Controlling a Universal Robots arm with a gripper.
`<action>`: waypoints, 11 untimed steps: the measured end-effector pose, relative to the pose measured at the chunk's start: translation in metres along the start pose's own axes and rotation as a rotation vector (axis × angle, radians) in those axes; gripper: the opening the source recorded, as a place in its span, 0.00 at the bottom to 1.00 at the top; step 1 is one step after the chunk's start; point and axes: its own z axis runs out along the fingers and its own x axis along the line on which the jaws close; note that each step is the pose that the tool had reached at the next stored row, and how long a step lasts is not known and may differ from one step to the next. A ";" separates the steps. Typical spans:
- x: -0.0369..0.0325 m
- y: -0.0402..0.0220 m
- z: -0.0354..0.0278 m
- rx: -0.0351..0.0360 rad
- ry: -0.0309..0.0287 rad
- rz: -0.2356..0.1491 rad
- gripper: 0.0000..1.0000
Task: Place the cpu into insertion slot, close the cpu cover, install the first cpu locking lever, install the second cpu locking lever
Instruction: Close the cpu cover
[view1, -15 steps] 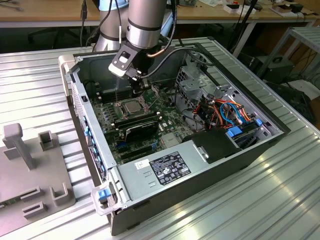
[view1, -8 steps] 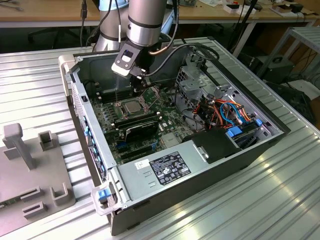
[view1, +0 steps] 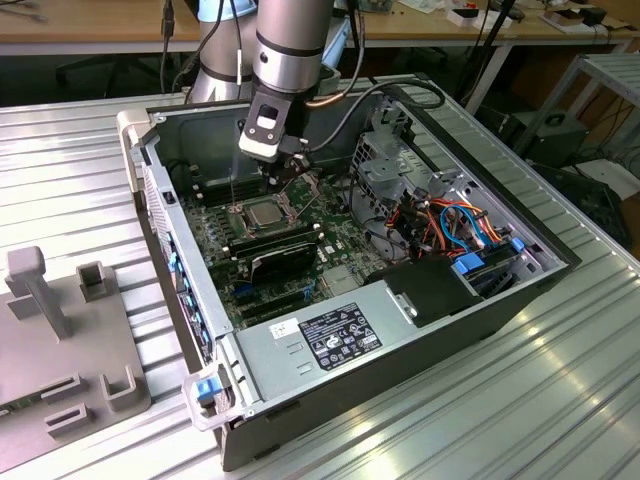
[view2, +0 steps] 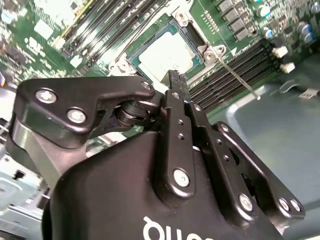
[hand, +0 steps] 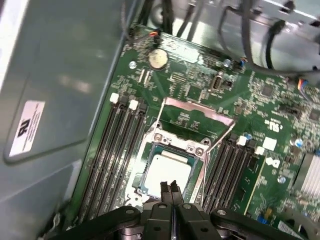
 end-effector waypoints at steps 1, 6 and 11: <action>0.0000 0.0000 0.0000 -0.0001 0.0000 -0.018 0.11; 0.0000 0.0001 0.0000 0.0000 -0.0001 -0.114 0.11; -0.0071 0.0186 0.0000 -0.0001 -0.0001 -0.131 0.11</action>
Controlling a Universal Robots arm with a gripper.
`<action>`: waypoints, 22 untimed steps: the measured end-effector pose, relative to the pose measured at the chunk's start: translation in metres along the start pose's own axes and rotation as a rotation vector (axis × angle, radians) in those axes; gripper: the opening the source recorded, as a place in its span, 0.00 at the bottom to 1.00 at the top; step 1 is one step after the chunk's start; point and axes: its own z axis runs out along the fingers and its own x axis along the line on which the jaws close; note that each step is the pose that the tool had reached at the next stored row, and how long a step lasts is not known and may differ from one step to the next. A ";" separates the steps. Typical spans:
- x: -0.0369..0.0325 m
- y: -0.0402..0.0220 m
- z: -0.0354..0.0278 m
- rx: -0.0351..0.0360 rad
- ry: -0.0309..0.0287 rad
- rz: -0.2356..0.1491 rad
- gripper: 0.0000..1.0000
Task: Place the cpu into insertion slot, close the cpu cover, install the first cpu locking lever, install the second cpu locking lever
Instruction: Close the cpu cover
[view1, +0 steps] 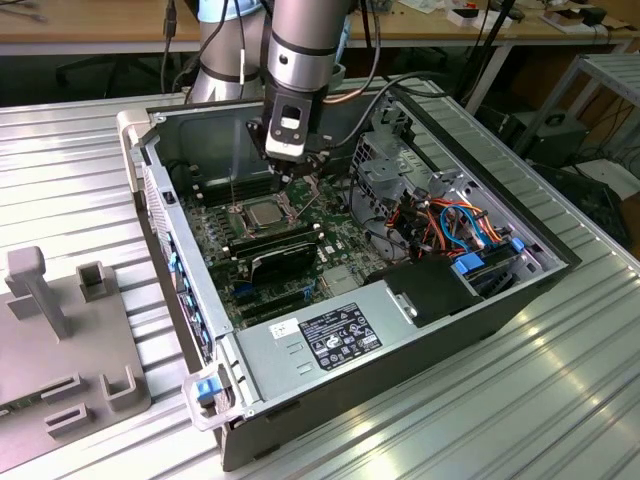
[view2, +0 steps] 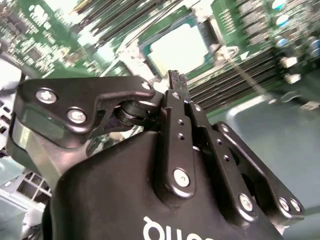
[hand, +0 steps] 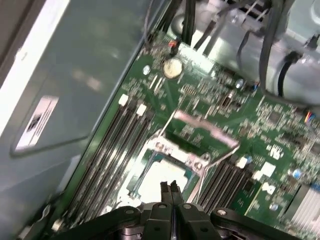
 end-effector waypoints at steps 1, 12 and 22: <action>-0.0010 0.0017 -0.0002 0.0002 -0.0001 -0.001 0.11; -0.0127 0.0234 -0.0145 0.0000 0.0000 -0.004 0.11; -0.0353 0.0689 -0.0087 0.0004 0.0002 -0.019 0.11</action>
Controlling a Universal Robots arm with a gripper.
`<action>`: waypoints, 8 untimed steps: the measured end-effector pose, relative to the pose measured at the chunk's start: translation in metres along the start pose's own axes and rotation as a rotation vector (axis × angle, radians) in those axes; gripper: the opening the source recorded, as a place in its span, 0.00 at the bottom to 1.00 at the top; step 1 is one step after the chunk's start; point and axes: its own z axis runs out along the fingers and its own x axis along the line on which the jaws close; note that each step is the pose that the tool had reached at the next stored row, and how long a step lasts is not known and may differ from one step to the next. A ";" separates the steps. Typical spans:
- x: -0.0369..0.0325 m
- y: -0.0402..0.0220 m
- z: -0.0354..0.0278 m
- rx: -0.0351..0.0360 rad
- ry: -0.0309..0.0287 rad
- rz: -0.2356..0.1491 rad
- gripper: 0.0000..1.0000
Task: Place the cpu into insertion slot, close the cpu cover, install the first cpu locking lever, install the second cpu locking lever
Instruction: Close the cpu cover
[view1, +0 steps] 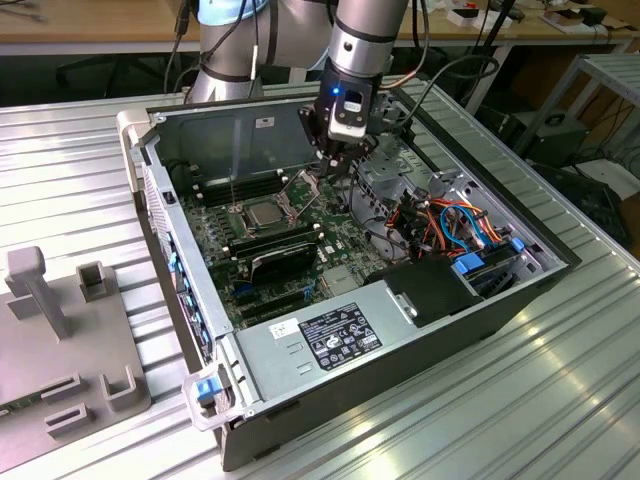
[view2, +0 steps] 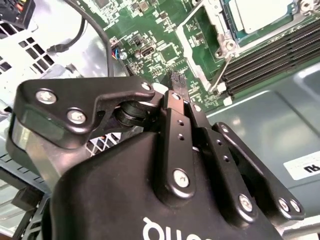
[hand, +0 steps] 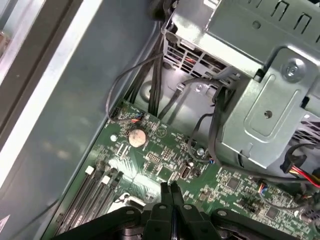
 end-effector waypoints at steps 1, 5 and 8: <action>0.0000 0.0000 0.0018 0.0000 0.0001 -0.001 0.11; 0.0005 -0.0009 0.0068 -0.0002 0.0005 -0.009 0.11; 0.0016 -0.0029 0.0074 -0.0002 0.0005 -0.011 0.11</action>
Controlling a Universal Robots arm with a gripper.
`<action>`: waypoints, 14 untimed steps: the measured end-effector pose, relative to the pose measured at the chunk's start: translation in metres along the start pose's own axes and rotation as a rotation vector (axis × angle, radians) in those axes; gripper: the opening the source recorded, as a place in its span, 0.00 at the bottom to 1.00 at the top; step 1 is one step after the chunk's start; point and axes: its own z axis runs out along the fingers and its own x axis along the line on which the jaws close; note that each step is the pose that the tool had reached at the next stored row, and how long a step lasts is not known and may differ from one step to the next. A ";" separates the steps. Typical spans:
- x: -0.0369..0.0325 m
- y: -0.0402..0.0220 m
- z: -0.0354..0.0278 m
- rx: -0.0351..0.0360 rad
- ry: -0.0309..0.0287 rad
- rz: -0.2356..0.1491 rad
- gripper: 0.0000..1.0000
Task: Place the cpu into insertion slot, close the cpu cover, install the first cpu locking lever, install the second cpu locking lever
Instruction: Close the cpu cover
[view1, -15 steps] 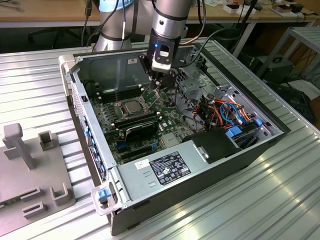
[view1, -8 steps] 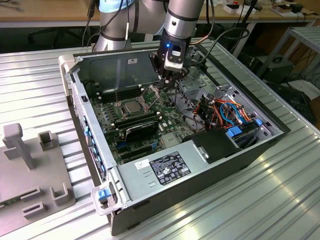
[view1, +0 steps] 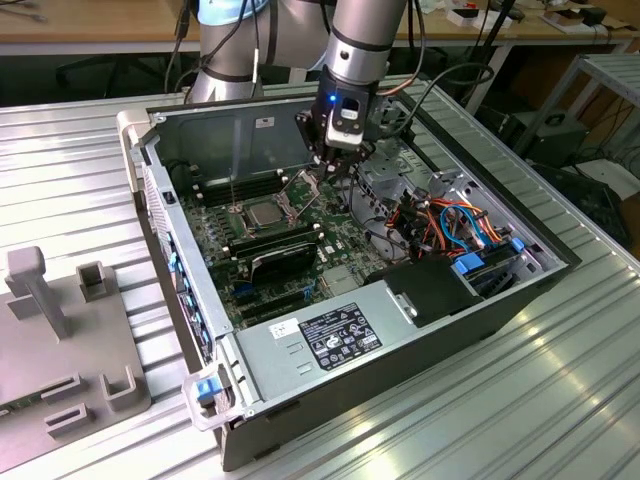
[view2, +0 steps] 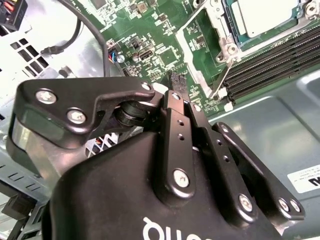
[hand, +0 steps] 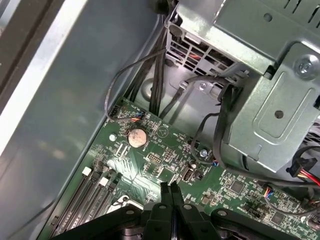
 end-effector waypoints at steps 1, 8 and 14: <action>0.0011 -0.0019 0.0002 0.0000 0.0002 -0.001 0.11; 0.0071 -0.0119 0.0002 0.0031 0.0027 -0.005 0.11; 0.0131 -0.0214 0.0002 0.0039 0.0050 -0.007 0.11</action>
